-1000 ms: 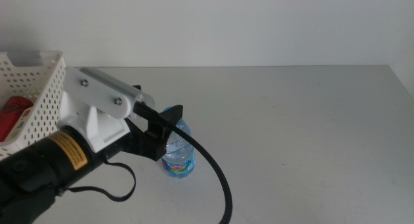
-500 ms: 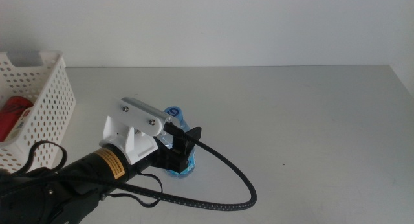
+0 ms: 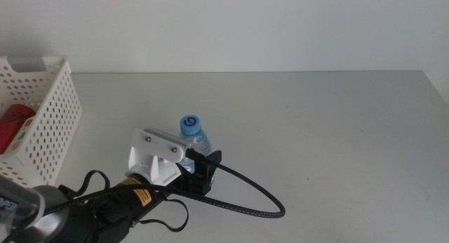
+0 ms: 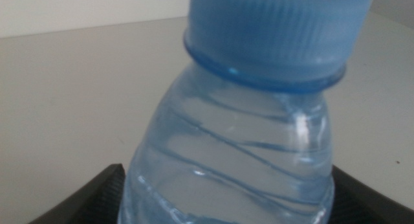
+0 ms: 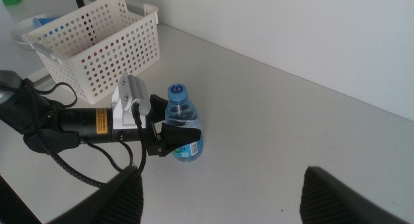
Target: Use arms to grab the bottles and put them into the dustbin to the left of the table.
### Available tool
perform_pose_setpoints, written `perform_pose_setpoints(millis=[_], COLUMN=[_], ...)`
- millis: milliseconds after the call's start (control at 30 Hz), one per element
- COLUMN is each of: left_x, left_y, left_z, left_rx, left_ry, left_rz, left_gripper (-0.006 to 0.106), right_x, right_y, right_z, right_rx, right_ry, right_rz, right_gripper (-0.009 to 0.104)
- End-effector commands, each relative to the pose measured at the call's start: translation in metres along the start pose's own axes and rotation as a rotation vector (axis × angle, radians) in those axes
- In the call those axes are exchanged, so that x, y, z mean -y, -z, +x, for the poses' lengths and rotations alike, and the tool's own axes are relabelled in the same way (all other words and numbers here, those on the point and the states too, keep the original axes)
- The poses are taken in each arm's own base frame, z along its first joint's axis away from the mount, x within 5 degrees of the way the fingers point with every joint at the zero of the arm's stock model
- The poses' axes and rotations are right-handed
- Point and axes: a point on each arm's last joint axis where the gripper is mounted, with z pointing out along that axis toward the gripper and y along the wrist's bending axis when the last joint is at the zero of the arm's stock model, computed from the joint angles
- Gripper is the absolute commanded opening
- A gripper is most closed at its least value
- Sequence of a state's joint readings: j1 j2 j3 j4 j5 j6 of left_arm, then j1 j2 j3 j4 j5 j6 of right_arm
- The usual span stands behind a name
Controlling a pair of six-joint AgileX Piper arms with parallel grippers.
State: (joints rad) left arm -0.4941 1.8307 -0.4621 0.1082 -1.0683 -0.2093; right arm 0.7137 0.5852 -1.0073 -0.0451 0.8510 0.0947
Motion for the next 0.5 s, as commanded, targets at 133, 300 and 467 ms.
perform_pose_setpoints(millis=[133,300,467], left_x=[0.002,0.000,0.001], left_y=[-0.005,-0.008,-0.013], left_z=[-0.011,-0.005,-0.007], left_rx=[0.168,0.186,0.191], left_ry=[0.015,0.013,0.006], left_rz=[0.025,0.025,0.032], left_gripper=[0.093,0.087,0.057], right_x=[0.000,0.000,0.000], right_y=[0.004,0.004,0.004], right_z=[-0.013,-0.013,-0.013], right_rx=[0.088,0.088,0.088], right_ry=[0.021,0.021,0.022], right_rz=[0.000,0.000,0.001], right_gripper=[0.062,0.062,0.062])
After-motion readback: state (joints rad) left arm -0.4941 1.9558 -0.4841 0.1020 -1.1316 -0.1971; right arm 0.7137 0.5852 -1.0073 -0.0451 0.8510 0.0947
